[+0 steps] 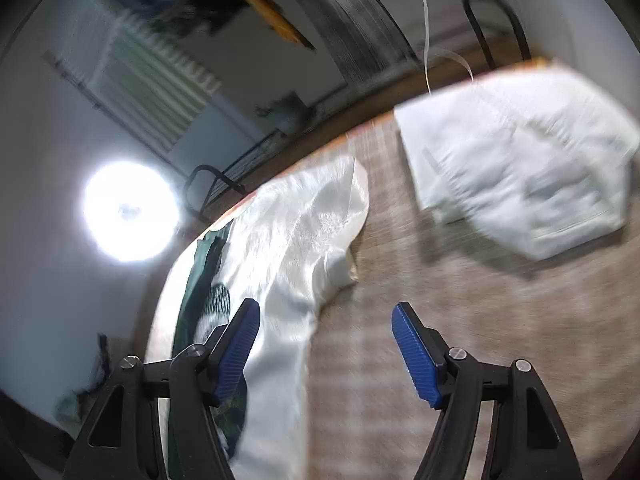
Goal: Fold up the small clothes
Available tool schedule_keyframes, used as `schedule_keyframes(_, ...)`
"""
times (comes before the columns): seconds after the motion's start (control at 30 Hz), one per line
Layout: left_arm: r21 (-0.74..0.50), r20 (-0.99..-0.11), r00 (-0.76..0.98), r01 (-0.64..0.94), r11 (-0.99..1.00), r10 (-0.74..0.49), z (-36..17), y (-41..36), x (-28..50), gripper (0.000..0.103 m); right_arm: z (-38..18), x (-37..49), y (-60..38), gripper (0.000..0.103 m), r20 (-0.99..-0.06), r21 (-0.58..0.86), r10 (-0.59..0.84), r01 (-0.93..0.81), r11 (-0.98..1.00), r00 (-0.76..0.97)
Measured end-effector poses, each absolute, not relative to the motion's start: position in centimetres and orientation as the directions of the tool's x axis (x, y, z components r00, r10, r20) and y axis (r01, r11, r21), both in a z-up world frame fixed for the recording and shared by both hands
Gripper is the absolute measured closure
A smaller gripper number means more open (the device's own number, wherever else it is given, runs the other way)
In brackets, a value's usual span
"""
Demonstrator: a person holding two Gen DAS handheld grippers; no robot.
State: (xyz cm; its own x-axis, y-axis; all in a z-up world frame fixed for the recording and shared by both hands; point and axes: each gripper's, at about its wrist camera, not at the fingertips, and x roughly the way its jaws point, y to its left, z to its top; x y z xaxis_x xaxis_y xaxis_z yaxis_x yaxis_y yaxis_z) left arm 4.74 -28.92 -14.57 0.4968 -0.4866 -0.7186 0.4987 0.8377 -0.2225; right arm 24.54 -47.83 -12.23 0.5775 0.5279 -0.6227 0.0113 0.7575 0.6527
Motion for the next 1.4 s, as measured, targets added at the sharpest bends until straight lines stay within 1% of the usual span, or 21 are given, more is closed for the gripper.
schedule_keyframes(0.03,-0.227,-0.714,0.501,0.495,0.839,-0.489,-14.4,-28.7,4.8,0.102,-13.2,25.8,-47.3,0.033,-0.627,0.672,0.537,0.045,0.739,0.564)
schedule_keyframes(0.07,-0.234,-0.711,0.501,0.492,0.838,-0.493,-14.3,-28.5,4.8,0.102,-14.0,26.7,-47.0,0.037,-0.632,0.685,0.539,0.078,0.724,0.557)
schedule_keyframes(0.13,-0.247,-0.708,0.499,0.488,0.837,-0.500,-14.2,-28.1,4.9,0.102,-15.6,28.4,-46.4,0.040,-0.633,0.715,0.550,0.137,0.686,0.545)
schedule_keyframes(0.23,-0.263,-0.703,0.498,0.481,0.836,-0.507,-14.1,-27.5,4.9,0.102,-17.2,30.0,-45.5,0.045,-0.628,0.737,0.567,0.173,0.654,0.533)
schedule_keyframes(0.3,-0.273,-0.700,0.495,0.479,0.834,-0.514,-14.1,-27.1,5.0,0.102,-17.9,30.7,-45.2,0.047,-0.644,0.726,0.553,0.195,0.659,0.528)
schedule_keyframes(0.37,-0.285,-0.697,0.495,0.475,0.833,-0.520,-14.1,-26.9,5.2,0.102,-18.7,31.4,-44.8,0.062,-0.662,0.713,0.539,0.217,0.667,0.520)
schedule_keyframes(0.4,-0.290,-0.694,0.495,0.472,0.832,-0.522,-14.1,-26.8,5.3,0.102,-18.8,31.5,-44.6,0.065,-0.666,0.710,0.535,0.219,0.670,0.520)
schedule_keyframes(0.43,-0.294,-0.693,0.496,0.468,0.834,-0.522,-14.1,-26.6,5.3,0.102,-18.8,31.7,-44.4,0.073,-0.669,0.703,0.527,0.217,0.677,0.524)
schedule_keyframes(0.47,-0.301,-0.692,0.496,0.462,0.834,-0.524,-14.1,-26.5,5.3,0.102,-18.7,32.0,-44.1,0.083,-0.678,0.692,0.519,0.213,0.690,0.521)
schedule_keyframes(0.5,-0.313,-0.691,0.493,0.455,0.834,-0.528,-14.1,-26.2,5.4,0.102,-18.5,32.3,-43.8,0.089,-0.688,0.677,0.506,0.209,0.706,0.520)
schedule_keyframes(0.53,-0.327,-0.689,0.491,0.445,0.834,-0.533,-14.1,-25.9,5.3,0.102,-18.2,32.4,-43.6,0.098,-0.697,0.660,0.487,0.205,0.723,0.526)
schedule_keyframes(0.57,-0.337,-0.687,0.492,0.437,0.834,-0.536,-14.0,-25.6,5.2,0.102,-17.6,32.4,-43.2,0.100,-0.700,0.645,0.468,0.196,0.739,0.539)
schedule_keyframes(0.63,-0.358,-0.679,0.495,0.421,0.833,-0.542,-13.8,-24.8,5.3,0.102,-16.2,32.6,-42.4,0.102,-0.702,0.616,0.443,0.164,0.770,0.558)
schedule_keyframes(0.77,-0.387,-0.669,0.499,0.398,0.831,-0.551,-13.4,-23.3,5.4,0.102,-12.7,32.8,-39.9,0.103,-0.700,0.540,0.397,0.077,0.838,0.593)
schedule_keyframes(0.87,-0.410,-0.659,0.503,0.383,0.828,-0.559,-13.1,-22.0,5.1,0.103,-10.6,32.9,-37.8,0.103,-0.688,0.515,0.402,0.015,0.857,0.604)
schedule_keyframes(1.0,-0.432,-0.654,0.512,0.352,0.830,-0.558,-13.0,-20.0,4.6,0.103,-8.5,33.3,-33.3,0.103,-0.703,0.424,0.391,-0.091,0.901,0.594)
schedule_keyframes(1.13,-0.468,-0.659,0.515,0.289,0.835,-0.547,-13.5,-17.2,4.5,0.103,-8.2,34.0,-28.0,0.103,-0.731,0.358,0.392,-0.175,0.917,0.558)
schedule_keyframes(1.27,-0.476,-0.675,0.525,0.227,0.850,-0.518,-14.2,-14.9,4.1,0.103,-8.9,34.5,-22.5,0.103,-0.763,0.293,0.392,-0.265,0.919,0.514)
schedule_keyframes(1.4,-0.470,-0.695,0.533,0.170,0.866,-0.482,-15.2,-12.9,3.9,0.103,-10.0,34.9,-18.3,0.103,-0.777,0.288,0.418,-0.324,0.901,0.471)
